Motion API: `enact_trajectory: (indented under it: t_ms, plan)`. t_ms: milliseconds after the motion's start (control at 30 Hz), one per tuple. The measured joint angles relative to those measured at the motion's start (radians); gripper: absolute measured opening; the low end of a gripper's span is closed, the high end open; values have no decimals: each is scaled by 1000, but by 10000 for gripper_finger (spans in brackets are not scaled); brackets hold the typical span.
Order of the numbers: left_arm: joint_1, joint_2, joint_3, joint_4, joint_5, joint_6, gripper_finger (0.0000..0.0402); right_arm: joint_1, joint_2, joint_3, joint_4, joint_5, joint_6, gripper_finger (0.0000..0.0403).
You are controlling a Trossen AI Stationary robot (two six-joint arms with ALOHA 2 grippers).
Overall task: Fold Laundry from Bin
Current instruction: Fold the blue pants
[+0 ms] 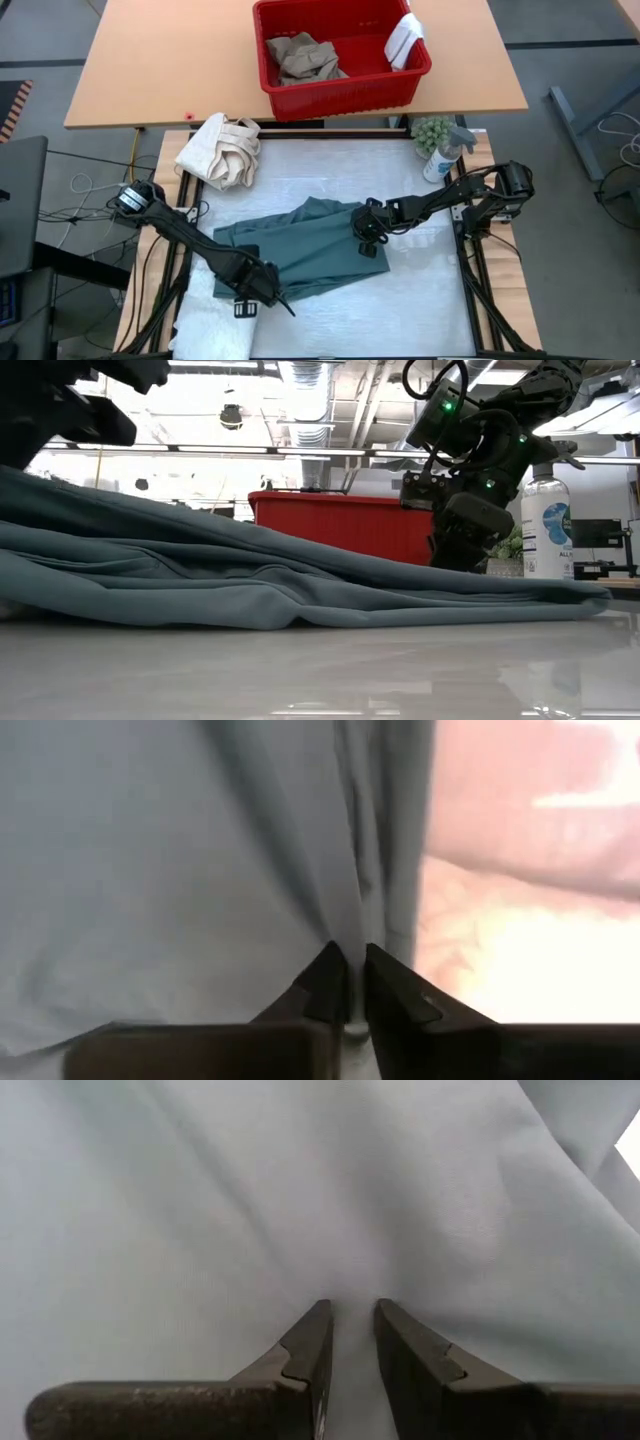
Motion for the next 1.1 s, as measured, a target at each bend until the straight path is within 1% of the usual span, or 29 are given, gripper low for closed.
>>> enact_trajectory:
  t_ms: [100,167,267,400,467,533,633,700,867,900,933,967,1067,1100]
  plan:
    - [3,0,0,3,76,17,55,0,0,0,0,-9,0,107]
    - [3,0,0,1,96,14,81,0,0,0,0,-11,-1,107]
    - [3,0,0,-24,99,4,123,0,0,0,0,-11,-15,107]
    - [12,0,0,-71,57,-40,176,0,0,0,-1,-11,-17,107]
    - [25,-4,0,-89,56,-67,196,0,0,0,-1,-11,-18,107]
    - [36,-22,0,-85,47,-94,213,0,0,0,-1,-11,-19,107]
    - [37,-61,5,-85,-13,-153,228,0,0,0,-1,-11,-26,107]
    - [36,-82,7,-80,-28,-168,236,0,0,0,-1,-11,-26,107]
    - [33,-128,7,-78,19,-230,248,0,0,0,-1,-11,-26,107]
    - [32,-143,7,-73,6,-251,249,0,0,0,-1,-11,-26,107]
    - [29,-160,7,-63,-29,-273,249,0,0,0,-1,-11,-26,107]
    - [26,-182,7,-56,-96,-301,249,0,0,0,-1,-11,-26,107]
    - [28,-254,2,-66,-342,-362,249,-2,0,-1,-1,-11,-26,107]
    - [45,-274,-6,-74,-390,-368,249,-2,0,-1,-1,-11,-26,107]
